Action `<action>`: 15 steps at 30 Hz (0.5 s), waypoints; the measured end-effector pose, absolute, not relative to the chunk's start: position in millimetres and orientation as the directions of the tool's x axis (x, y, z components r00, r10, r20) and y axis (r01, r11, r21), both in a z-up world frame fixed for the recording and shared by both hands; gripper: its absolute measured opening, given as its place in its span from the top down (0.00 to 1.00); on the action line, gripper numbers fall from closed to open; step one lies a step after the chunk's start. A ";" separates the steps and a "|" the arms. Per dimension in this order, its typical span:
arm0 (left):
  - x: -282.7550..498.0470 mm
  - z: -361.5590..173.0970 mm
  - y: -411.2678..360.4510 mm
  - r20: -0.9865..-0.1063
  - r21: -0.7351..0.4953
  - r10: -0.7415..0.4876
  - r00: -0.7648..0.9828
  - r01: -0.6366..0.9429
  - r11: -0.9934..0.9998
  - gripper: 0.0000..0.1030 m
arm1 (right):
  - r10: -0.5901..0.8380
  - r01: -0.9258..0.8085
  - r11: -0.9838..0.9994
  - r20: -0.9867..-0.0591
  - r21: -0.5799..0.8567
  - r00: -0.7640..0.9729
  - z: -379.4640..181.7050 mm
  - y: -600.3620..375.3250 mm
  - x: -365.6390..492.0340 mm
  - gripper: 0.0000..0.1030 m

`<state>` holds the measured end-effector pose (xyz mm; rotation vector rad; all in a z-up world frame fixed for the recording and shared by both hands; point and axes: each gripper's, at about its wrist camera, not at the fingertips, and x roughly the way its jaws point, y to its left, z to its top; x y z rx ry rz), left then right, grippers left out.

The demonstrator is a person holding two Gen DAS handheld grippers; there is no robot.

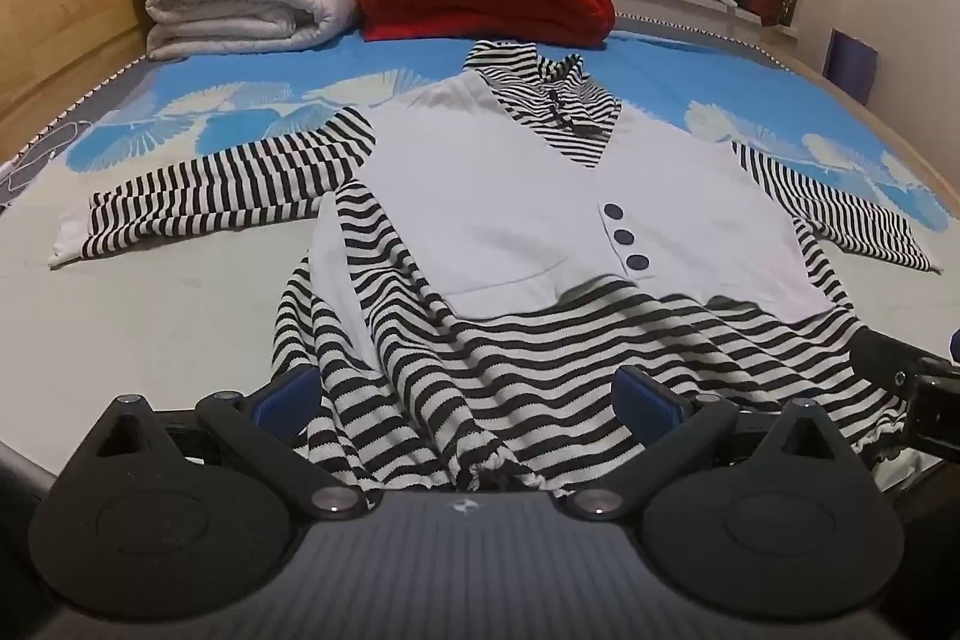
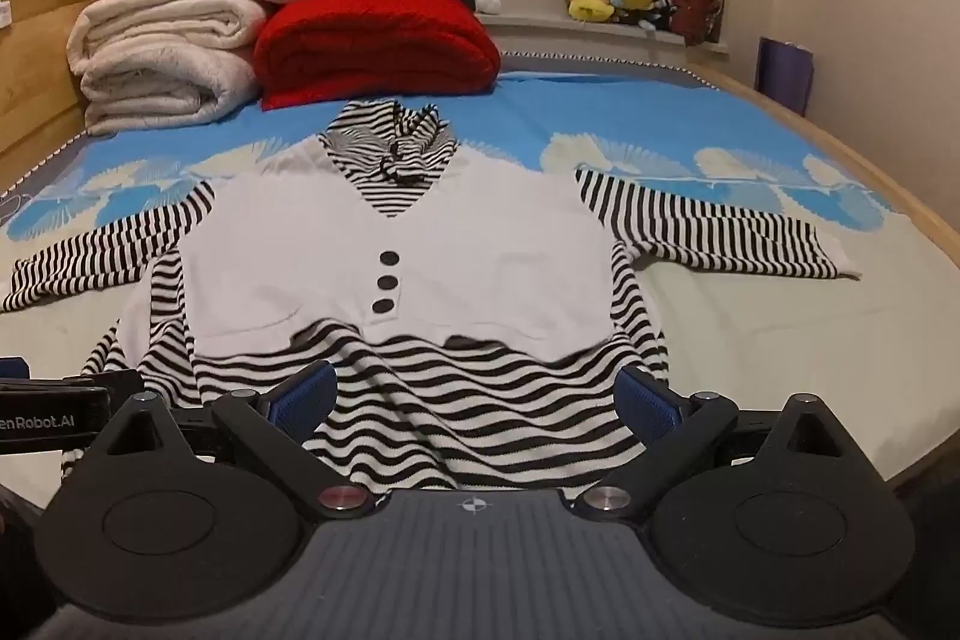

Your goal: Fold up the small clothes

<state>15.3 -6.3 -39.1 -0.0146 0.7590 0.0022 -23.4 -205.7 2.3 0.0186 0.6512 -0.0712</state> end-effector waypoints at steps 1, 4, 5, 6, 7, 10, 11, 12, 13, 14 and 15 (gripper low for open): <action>15.5 -39.9 -6.3 -0.689 -0.009 -0.002 0.725 -0.006 1.000 0.00 | -0.057 0.068 0.998 -0.607 -0.005 0.792 2.2 -204.7 -23.3 0.05; 16.2 -41.6 -5.7 -0.692 -0.009 0.000 0.722 -0.009 1.000 0.00 | -0.048 0.057 0.998 -0.607 -0.004 0.793 2.7 -201.8 -23.6 0.05; 16.6 -42.1 -5.0 -0.693 -0.011 0.001 0.721 -0.011 1.000 0.00 | -0.046 0.054 0.999 -0.607 -0.005 0.794 3.0 -201.0 -24.0 0.05; 16.9 -42.5 -4.7 -0.694 -0.012 0.001 0.720 -0.012 1.000 0.00 | -0.045 0.052 0.999 -0.606 -0.006 0.794 3.2 -200.3 -24.8 0.05; 16.6 -42.6 -4.7 -0.694 -0.012 0.001 0.720 -0.013 1.000 0.00 | -0.044 0.050 0.999 -0.606 -0.007 0.794 3.4 -199.9 -25.7 0.05; 16.7 -42.4 -4.8 -0.693 -0.014 -0.001 0.721 -0.012 1.000 0.00 | -0.036 0.048 0.999 -0.612 0.003 0.790 1.6 -199.5 -24.0 0.05; 16.7 -42.5 -4.7 -0.693 -0.014 -0.002 0.721 -0.010 1.000 0.00 | -0.036 0.049 0.999 -0.613 0.004 0.789 1.6 -199.5 -23.9 0.05; 16.8 -42.6 -4.6 -0.693 -0.014 -0.003 0.721 -0.009 1.000 0.00 | -0.037 0.049 0.999 -0.614 0.004 0.789 1.7 -199.5 -23.7 0.05; 17.0 -42.8 -4.5 -0.694 -0.015 -0.004 0.720 -0.009 1.000 0.00 | -0.037 0.050 0.999 -0.615 0.004 0.787 1.7 -199.5 -23.4 0.05; 17.5 -42.9 -4.4 -0.695 -0.015 -0.004 0.719 -0.009 1.000 0.00 | -0.039 0.052 0.999 -0.617 0.003 0.786 1.8 -199.6 -23.1 0.06; 16.6 -43.1 -5.1 -0.695 -0.014 -0.003 0.719 -0.010 1.000 0.00 | -0.040 0.054 0.999 -0.619 0.004 0.785 1.9 -199.6 -22.7 0.06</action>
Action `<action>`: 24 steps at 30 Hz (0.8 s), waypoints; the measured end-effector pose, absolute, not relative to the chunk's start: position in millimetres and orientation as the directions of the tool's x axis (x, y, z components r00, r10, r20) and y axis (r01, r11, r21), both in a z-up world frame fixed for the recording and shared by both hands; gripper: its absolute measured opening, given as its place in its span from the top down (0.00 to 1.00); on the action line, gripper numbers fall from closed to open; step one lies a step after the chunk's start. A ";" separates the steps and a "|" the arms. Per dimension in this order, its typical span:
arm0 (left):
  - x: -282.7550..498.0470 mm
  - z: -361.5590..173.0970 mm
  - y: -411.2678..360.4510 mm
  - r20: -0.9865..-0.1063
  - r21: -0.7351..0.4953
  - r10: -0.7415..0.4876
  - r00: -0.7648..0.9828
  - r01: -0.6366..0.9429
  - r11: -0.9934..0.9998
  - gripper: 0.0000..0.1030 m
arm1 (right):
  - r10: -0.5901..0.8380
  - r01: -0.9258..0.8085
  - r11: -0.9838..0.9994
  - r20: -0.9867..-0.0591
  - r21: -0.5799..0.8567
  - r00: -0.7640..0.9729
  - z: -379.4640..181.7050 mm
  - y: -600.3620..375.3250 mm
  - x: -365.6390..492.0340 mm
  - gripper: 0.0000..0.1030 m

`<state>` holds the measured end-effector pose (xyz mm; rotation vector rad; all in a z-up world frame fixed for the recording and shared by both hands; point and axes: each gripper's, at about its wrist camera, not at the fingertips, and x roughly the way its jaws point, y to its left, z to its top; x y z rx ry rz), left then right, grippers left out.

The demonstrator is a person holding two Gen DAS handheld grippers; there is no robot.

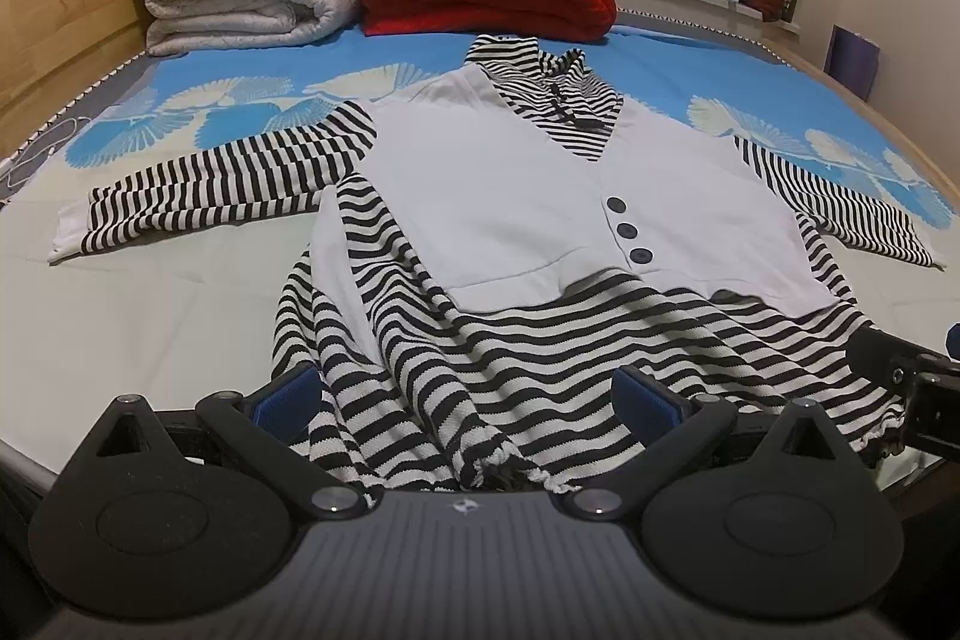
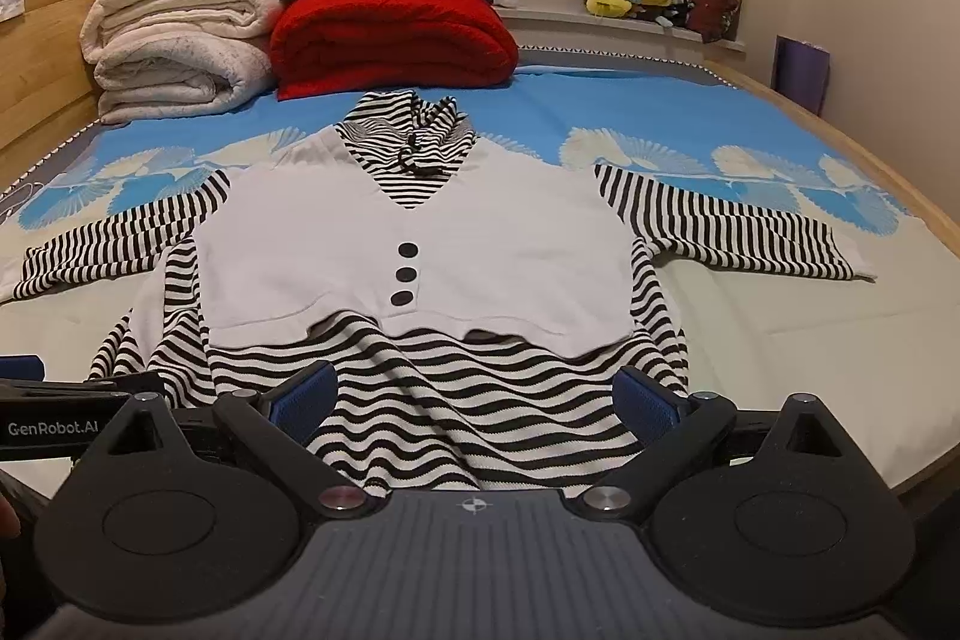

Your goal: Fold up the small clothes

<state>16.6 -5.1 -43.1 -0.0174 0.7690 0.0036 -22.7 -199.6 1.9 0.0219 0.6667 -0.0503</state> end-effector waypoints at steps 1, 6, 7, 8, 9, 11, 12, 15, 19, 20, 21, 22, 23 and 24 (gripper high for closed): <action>16.8 -43.2 -4.8 -0.695 -0.013 -0.002 0.719 -0.011 1.000 0.00 | -0.040 0.055 0.998 -0.620 0.006 0.784 2.1 -199.7 -22.3 0.07; 17.4 -43.5 -4.2 -0.696 -0.014 0.000 0.718 -0.014 1.000 0.00 | -0.039 0.059 0.998 -0.614 0.012 0.788 -1.0 -202.5 -20.9 0.08; 17.4 -43.5 -4.2 -0.696 -0.014 0.000 0.718 -0.014 1.000 0.00 | -0.039 0.059 0.998 -0.615 0.012 0.788 -1.4 -202.5 -20.8 0.08; 17.7 -43.4 -4.0 -0.695 -0.015 0.000 0.719 -0.014 1.000 0.00 | -0.040 0.059 0.998 -0.615 0.011 0.787 -1.8 -202.4 -20.7 0.08; 17.4 -43.5 -4.1 -0.696 -0.015 -0.001 0.718 -0.013 1.000 0.00 | -0.037 0.059 0.998 -0.616 0.015 0.787 -1.5 -202.5 -20.4 0.08; 17.4 -43.5 -4.4 -0.696 -0.016 -0.001 0.718 -0.014 1.000 0.00 | -0.032 0.059 0.998 -0.616 0.023 0.787 -1.3 -203.0 -20.1 0.08; 17.6 -43.5 -4.4 -0.696 -0.016 -0.002 0.718 -0.013 1.000 0.00 | -0.034 0.059 0.998 -0.617 0.020 0.786 -1.3 -202.8 -20.1 0.08; 17.4 -43.6 -4.6 -0.696 -0.015 0.000 0.718 -0.014 1.000 0.00 | -0.034 0.059 0.998 -0.619 0.021 0.785 -1.6 -202.8 -20.0 0.08; 17.0 -43.4 -4.4 -0.697 -0.015 0.001 0.717 -0.016 1.000 0.00 | -0.041 0.061 0.998 -0.615 0.011 0.787 -1.9 -203.1 -20.5 0.08; 17.0 -43.1 -4.3 -0.697 -0.016 0.001 0.717 -0.017 1.000 0.00 | -0.041 0.061 0.998 -0.615 0.012 0.787 -1.9 -202.9 -20.4 0.08; 17.1 -43.0 -4.3 -0.698 -0.016 0.001 0.716 -0.017 1.000 0.00 | -0.040 0.061 0.998 -0.616 0.013 0.787 -1.8 -202.9 -20.4 0.09; 17.2 -43.0 -4.2 -0.699 -0.016 0.002 0.715 -0.018 1.000 0.00 | -0.038 0.061 0.998 -0.617 0.015 0.786 -1.9 -203.0 -20.4 0.09; 17.5 -43.1 -3.8 -0.701 -0.018 0.001 0.713 -0.019 1.000 0.00 | -0.039 0.061 0.998 -0.618 0.014 0.785 -2.0 -203.1 -20.2 0.09; 18.0 -43.8 -3.6 -0.703 -0.020 0.001 0.711 -0.021 1.000 0.00 | -0.042 0.062 0.998 -0.617 0.011 0.786 -1.9 -203.6 -20.1 0.09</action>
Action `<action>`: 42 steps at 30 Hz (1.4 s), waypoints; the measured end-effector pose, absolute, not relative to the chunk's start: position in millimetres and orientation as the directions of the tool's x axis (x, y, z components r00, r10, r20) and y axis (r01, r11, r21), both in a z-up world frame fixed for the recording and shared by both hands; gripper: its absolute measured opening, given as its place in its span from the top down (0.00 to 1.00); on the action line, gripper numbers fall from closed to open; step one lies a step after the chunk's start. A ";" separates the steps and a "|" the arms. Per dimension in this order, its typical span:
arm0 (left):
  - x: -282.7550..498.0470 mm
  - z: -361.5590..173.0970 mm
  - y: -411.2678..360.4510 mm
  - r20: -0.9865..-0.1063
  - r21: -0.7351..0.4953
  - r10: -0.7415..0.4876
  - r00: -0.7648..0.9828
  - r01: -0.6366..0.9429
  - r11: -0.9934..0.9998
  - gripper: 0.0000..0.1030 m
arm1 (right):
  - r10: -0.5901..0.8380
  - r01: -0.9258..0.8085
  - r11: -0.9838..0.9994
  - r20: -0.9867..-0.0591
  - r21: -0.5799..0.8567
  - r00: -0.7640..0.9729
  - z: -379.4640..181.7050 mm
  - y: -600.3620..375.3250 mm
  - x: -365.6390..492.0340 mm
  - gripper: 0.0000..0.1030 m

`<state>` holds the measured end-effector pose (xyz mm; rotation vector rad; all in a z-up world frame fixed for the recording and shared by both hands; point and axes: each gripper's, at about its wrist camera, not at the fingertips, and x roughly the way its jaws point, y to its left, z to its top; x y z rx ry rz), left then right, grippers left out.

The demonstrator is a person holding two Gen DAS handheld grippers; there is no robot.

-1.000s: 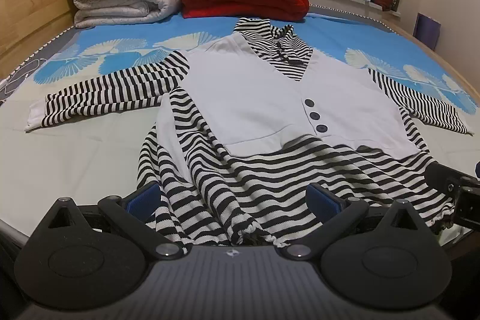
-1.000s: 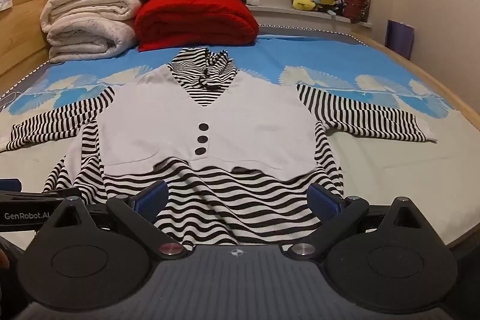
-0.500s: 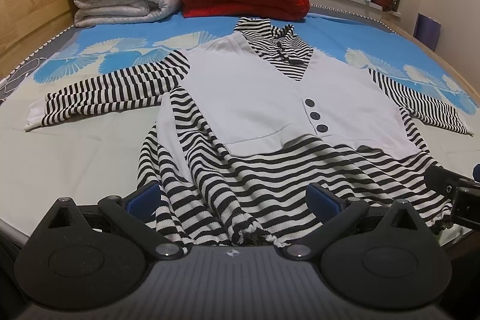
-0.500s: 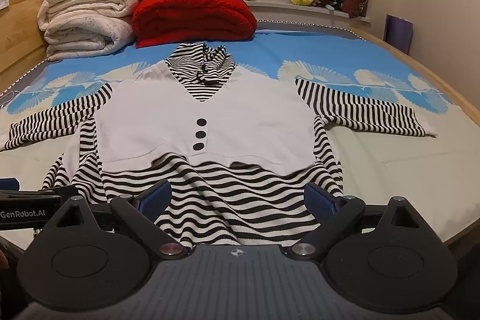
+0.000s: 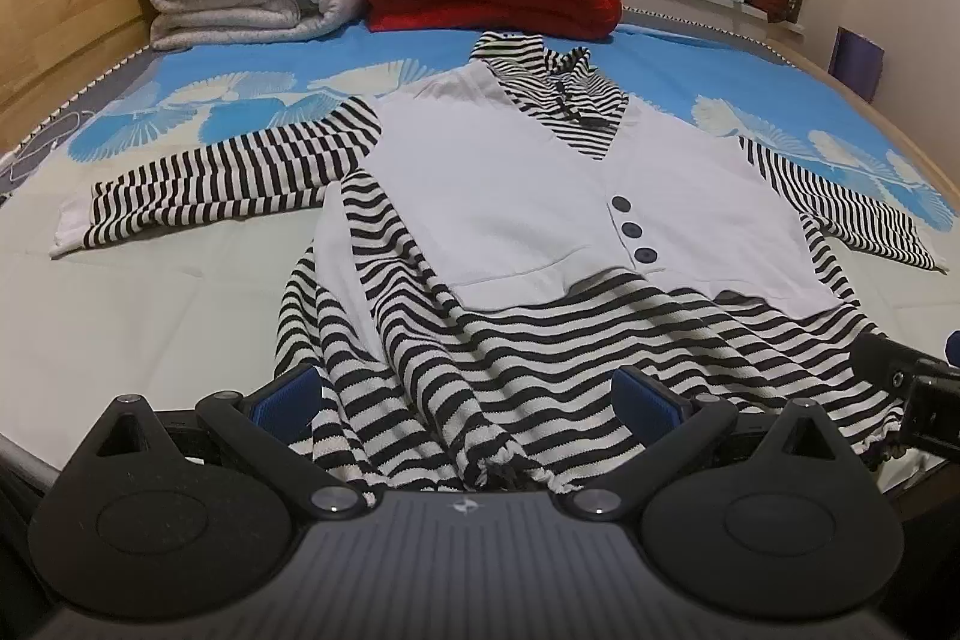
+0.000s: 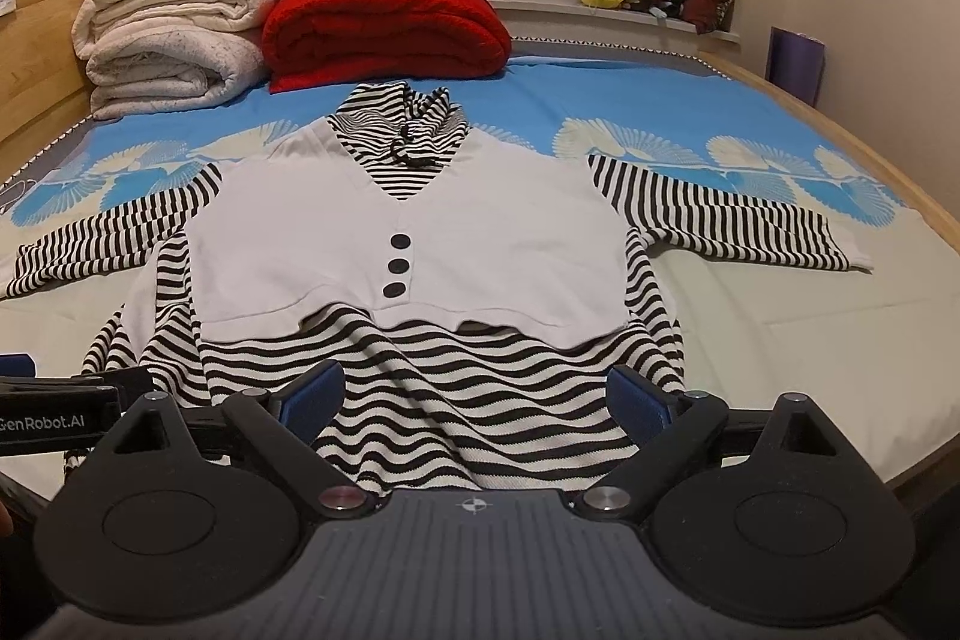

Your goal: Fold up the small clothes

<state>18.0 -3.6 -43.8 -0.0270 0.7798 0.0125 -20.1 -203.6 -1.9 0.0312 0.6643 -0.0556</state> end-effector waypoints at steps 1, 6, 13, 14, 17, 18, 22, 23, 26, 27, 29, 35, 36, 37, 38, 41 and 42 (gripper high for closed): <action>18.8 -44.9 -3.0 -0.707 -0.021 0.002 0.707 -0.024 0.999 0.00 | -0.045 0.064 0.998 -0.617 0.009 0.786 -2.0 -204.3 -19.0 0.10; 30.3 -53.5 11.0 -0.736 -0.024 0.043 0.676 -0.088 0.996 0.00 | -0.143 0.199 0.980 -0.675 0.006 0.724 -14.1 -231.6 0.3 0.14; 68.2 -90.0 39.3 -0.816 0.003 0.117 0.567 -0.199 0.980 0.00 | -0.313 0.464 0.885 -0.770 -0.024 0.556 -34.7 -292.4 15.8 0.19; 71.2 -95.6 41.7 -0.823 0.006 0.122 0.555 -0.207 0.978 0.00 | -0.322 0.481 0.876 -0.777 -0.028 0.541 -37.6 -295.5 15.4 0.20; 78.1 -111.6 46.6 -0.843 0.021 0.122 0.525 -0.196 0.980 0.19 | -0.294 0.521 0.854 -0.806 0.020 0.513 -57.4 -304.0 19.8 0.25; 79.0 -117.2 50.0 -0.857 0.017 0.115 0.503 -0.196 0.980 0.48 | -0.289 0.527 0.850 -0.817 0.020 0.498 -63.4 -304.9 19.0 0.29; 71.5 -113.3 67.0 -0.860 -0.015 0.099 0.501 -0.219 0.976 0.96 | -0.205 0.545 0.833 -0.864 0.092 0.459 -88.0 -311.3 28.8 0.56; 68.6 -109.7 69.1 -0.854 0.036 0.158 0.497 -0.245 0.969 0.96 | -0.189 0.547 0.830 -0.868 0.109 0.460 -88.9 -311.4 26.5 0.64; 62.9 -111.5 83.3 -0.869 0.043 0.184 0.458 -0.302 0.952 0.96 | -0.138 0.535 0.827 -0.862 0.171 0.488 -84.5 -313.4 22.9 0.85; 62.2 -111.9 85.5 -0.877 0.031 0.173 0.447 -0.306 0.951 0.96 | -0.145 0.532 0.831 -0.858 0.164 0.492 -80.6 -312.2 20.8 0.92; 58.1 -104.5 83.6 -0.868 0.015 0.161 0.470 -0.298 0.954 0.95 | -0.152 0.533 0.832 -0.859 0.156 0.489 -78.8 -315.4 20.1 0.94; 47.3 -61.3 56.5 -0.714 0.039 0.171 0.679 -0.205 0.978 0.66 | -0.142 0.536 0.821 -0.842 0.194 0.521 -67.4 -316.7 14.0 0.85; 46.1 -56.3 49.3 -0.690 0.040 0.154 0.707 -0.175 0.984 0.62 | -0.143 0.536 0.818 -0.828 0.210 0.542 -63.2 -317.1 12.0 0.79; 44.6 -53.1 43.2 -0.669 0.037 0.129 0.732 -0.141 0.989 0.62 | -0.151 0.538 0.813 -0.813 0.223 0.563 -58.9 -318.1 9.9 0.64; 44.2 -52.1 37.0 -0.661 0.024 0.095 0.744 -0.105 0.994 0.62 | -0.163 0.545 0.806 -0.800 0.230 0.578 -55.8 -319.6 8.1 0.58; 50.1 -61.8 28.6 -0.708 -0.080 -0.044 0.705 -0.018 0.997 0.62 | -0.185 0.577 0.774 -0.780 0.259 0.598 -51.1 -329.7 3.6 0.55; 54.6 -70.3 30.0 -0.743 -0.118 -0.077 0.665 -0.016 0.993 0.62 | -0.179 0.583 0.765 -0.779 0.274 0.601 -51.7 -332.5 3.0 0.55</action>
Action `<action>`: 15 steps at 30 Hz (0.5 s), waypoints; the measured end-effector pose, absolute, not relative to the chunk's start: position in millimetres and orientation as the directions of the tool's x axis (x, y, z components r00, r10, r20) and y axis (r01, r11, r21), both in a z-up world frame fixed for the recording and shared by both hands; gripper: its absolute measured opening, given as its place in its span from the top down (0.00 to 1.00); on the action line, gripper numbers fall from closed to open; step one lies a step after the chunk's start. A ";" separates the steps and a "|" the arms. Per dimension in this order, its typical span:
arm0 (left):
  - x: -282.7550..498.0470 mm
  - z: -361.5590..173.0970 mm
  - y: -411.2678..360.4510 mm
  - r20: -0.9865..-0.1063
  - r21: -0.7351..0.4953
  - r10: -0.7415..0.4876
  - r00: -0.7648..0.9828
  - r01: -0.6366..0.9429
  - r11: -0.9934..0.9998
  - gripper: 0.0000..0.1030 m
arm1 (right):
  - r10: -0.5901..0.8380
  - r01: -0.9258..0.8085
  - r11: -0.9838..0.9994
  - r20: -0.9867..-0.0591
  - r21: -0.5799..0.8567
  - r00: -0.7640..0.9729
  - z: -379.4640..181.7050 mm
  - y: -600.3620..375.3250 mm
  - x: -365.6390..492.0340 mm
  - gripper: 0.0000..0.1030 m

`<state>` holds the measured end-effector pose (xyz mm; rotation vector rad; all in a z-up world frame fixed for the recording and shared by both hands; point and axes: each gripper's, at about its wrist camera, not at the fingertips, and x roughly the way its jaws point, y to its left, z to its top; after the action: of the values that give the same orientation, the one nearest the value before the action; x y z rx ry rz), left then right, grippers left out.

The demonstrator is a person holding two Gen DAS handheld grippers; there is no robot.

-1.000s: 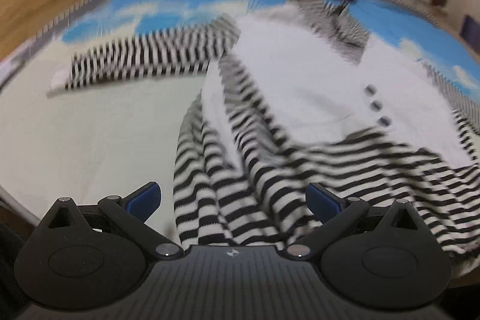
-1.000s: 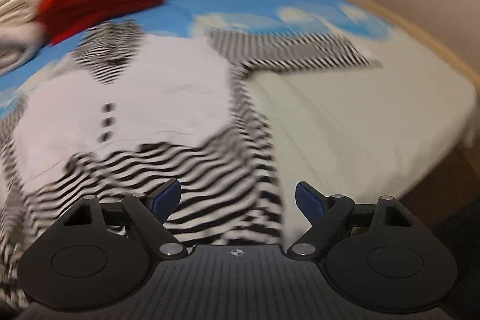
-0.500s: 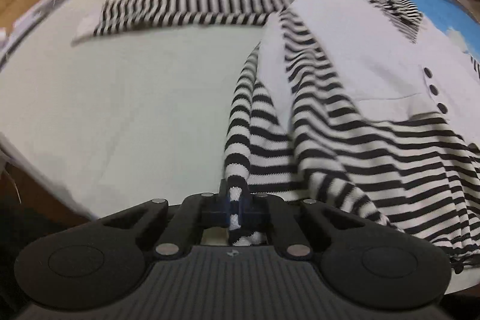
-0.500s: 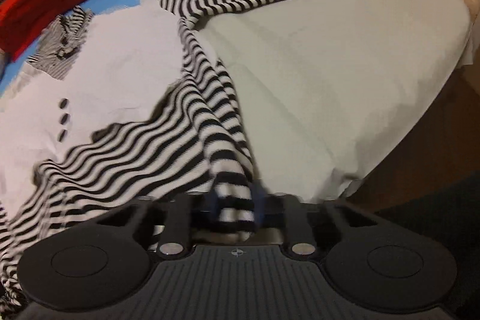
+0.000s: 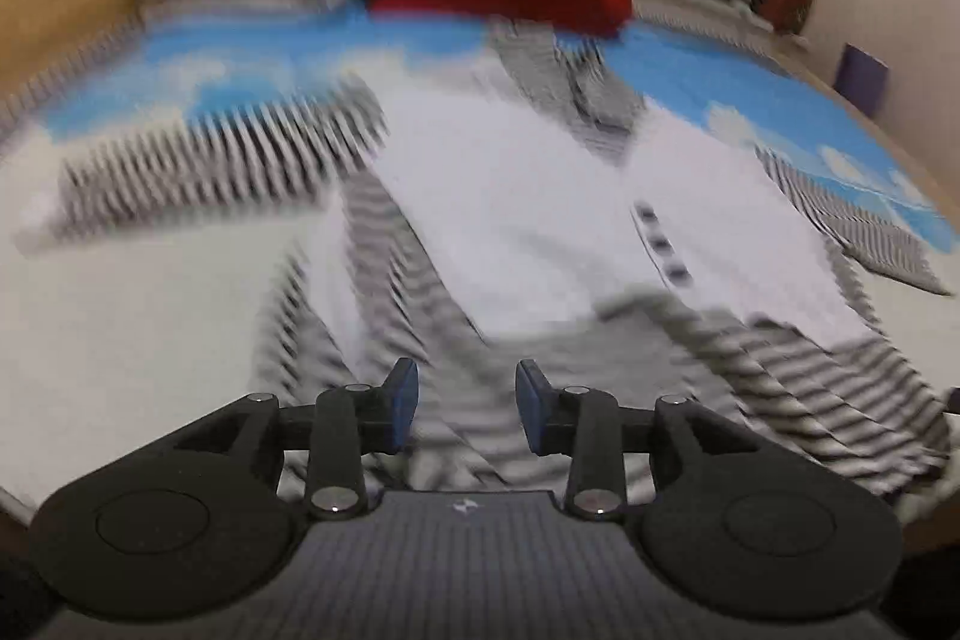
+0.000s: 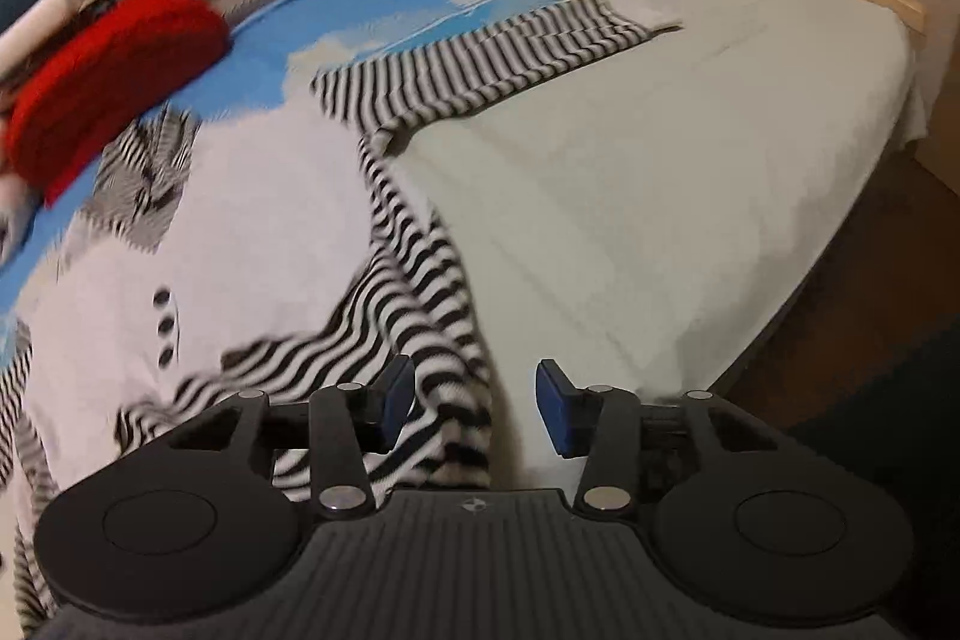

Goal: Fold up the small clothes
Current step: 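Grasp a striped sleeve cuff with the left gripper and fold it across the body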

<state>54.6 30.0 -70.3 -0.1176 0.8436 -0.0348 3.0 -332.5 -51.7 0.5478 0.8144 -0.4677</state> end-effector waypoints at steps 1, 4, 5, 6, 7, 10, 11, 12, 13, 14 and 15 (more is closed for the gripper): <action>58.7 -79.6 32.5 -0.780 -0.133 -0.087 0.619 -0.027 0.991 0.62 | -0.168 0.584 0.759 -0.780 0.287 0.602 -53.2 -334.0 3.6 0.55; 66.4 -106.3 39.1 -0.877 0.022 0.071 0.475 -0.108 0.994 0.65 | -0.109 0.548 0.777 -0.791 0.310 0.602 -62.2 -333.0 9.8 0.55; 66.1 -108.6 44.9 -0.881 0.032 0.091 0.465 -0.134 0.991 0.65 | -0.094 0.534 0.791 -0.803 0.299 0.589 -65.9 -330.3 13.2 0.55; 65.9 -106.7 49.1 -0.882 0.024 0.089 0.462 -0.144 0.989 0.65 | -0.095 0.525 0.809 -0.823 0.265 0.561 -70.4 -326.6 16.5 0.55; 66.9 -103.2 48.5 -0.882 0.029 0.093 0.462 -0.143 0.989 0.65 | -0.114 0.525 0.824 -0.844 0.214 0.524 -74.1 -322.9 18.2 0.55; 63.7 -94.1 44.0 -0.860 0.030 0.099 0.500 -0.143 0.989 0.65 | -0.161 0.554 0.823 -0.883 0.127 0.442 -82.9 -322.5 17.9 0.53; 61.1 -88.4 43.1 -0.845 0.013 0.089 0.527 -0.147 0.989 0.65 | -0.161 0.564 0.814 -0.881 0.136 0.445 -81.5 -324.1 16.7 0.53; 58.5 -84.6 41.6 -0.829 0.002 0.080 0.553 -0.140 0.990 0.65 | -0.173 0.566 0.813 -0.872 0.135 0.457 -78.1 -323.3 16.1 0.53; 57.5 -79.5 37.0 -0.811 0.006 0.072 0.580 -0.116 0.993 0.64 | -0.198 0.557 0.822 -0.856 0.120 0.478 -72.9 -320.1 15.9 0.53; 59.4 -79.0 30.7 -0.800 0.012 0.063 0.597 -0.089 0.996 0.63 | -0.221 0.543 0.834 -0.840 0.101 0.495 -68.9 -316.4 16.3 0.53; 62.7 -80.3 27.4 -0.804 0.007 0.042 0.594 -0.061 0.998 0.56 | -0.238 0.527 0.846 -0.829 0.079 0.507 -67.0 -312.7 17.7 0.53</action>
<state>62.7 27.4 -80.3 -0.0221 0.9331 0.0598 17.7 -312.7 -67.0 0.3436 0.9325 -0.4725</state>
